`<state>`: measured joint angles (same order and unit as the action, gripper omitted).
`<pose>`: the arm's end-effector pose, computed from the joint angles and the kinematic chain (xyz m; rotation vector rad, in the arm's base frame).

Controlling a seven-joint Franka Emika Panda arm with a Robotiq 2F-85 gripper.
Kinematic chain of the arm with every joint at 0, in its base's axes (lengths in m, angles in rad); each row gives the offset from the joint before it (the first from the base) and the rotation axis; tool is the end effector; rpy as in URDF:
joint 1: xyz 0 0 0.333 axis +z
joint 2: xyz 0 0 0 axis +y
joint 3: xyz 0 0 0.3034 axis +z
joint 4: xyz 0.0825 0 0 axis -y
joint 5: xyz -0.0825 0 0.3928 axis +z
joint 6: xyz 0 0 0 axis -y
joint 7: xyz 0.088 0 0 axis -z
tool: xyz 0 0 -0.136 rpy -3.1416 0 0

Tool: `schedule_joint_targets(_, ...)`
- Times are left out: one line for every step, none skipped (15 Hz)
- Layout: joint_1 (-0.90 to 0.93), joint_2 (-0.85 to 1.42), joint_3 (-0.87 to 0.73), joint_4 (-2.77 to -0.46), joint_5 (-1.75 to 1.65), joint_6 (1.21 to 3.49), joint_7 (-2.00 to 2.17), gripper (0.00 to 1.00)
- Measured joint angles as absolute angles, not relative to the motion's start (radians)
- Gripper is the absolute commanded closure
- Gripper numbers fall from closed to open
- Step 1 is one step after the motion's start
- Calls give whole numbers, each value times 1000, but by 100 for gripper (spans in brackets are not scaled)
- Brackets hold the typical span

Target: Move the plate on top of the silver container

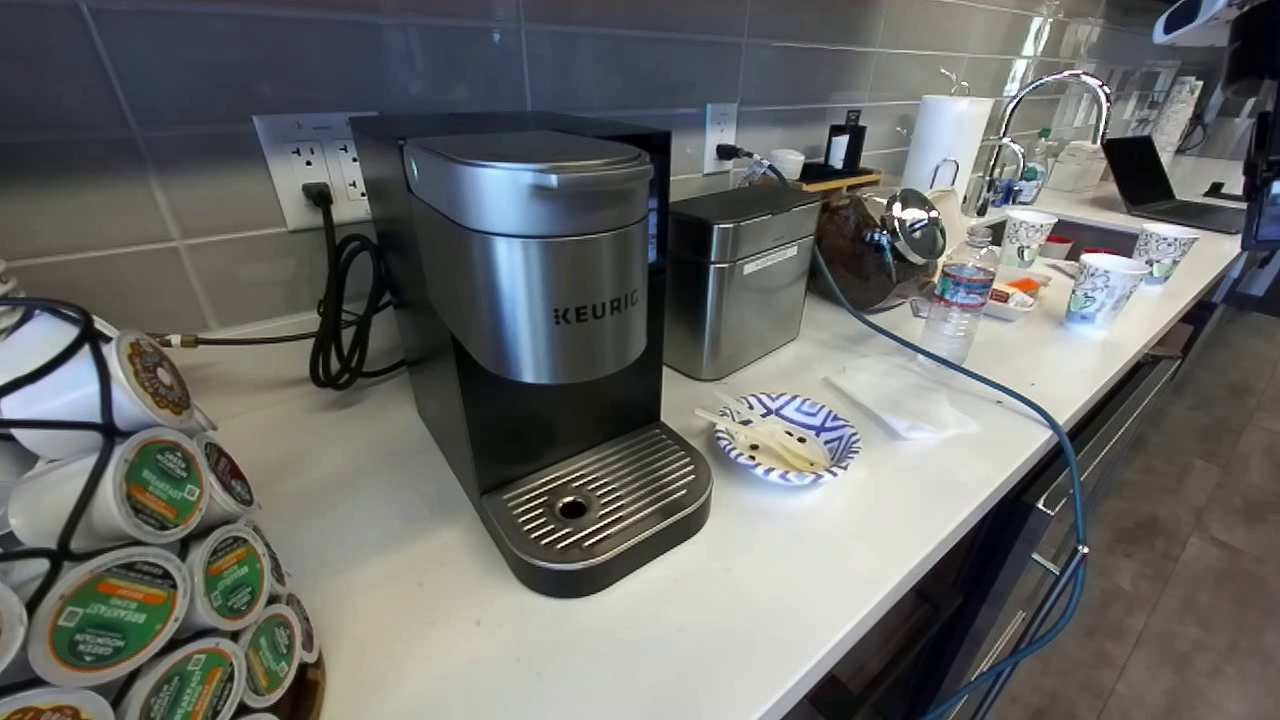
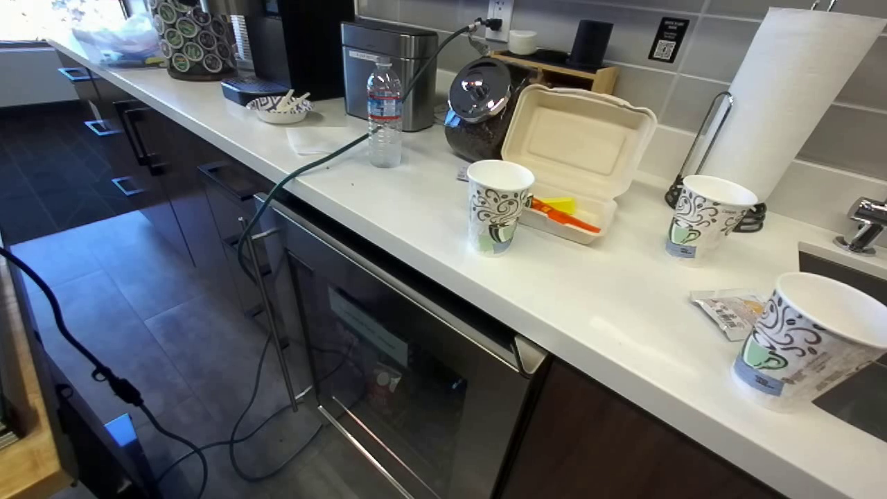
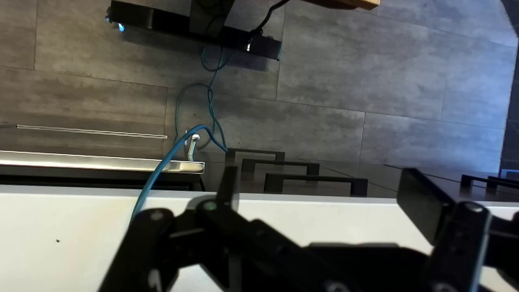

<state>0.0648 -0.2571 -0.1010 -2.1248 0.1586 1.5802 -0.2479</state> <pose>0.4492 0.0034 0.4576 -2.8824 -0.2806 0.3804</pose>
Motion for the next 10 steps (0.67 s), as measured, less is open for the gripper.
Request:
schedule_joint_targets(65,-257,-101,-2125,159,1580,-248,0)
schedule_joint_targets(65,-257,-101,-2125,159,1580,-248,0)
schedule_joint_targets(65,-257,-101,-2125,159,1580,-248,0)
schedule_joint_targets(65,-257,-101,-2125,159,1580,-248,0)
schedule_joint_targets(65,-257,-101,-2125,159,1580,-248,0)
schedule_joint_targets(65,-257,-101,-2125,159,1580,-248,0)
schedule_joint_targets(65,-257,-101,-2125,159,1580,-248,0)
schedule_joint_targets(65,-257,-101,-2125,159,1580,-248,0)
schedule_joint_targets(64,-256,-100,-2126,164,1584,-247,0)
schedule_joint_targets(64,-251,-95,-2136,205,1614,-240,0)
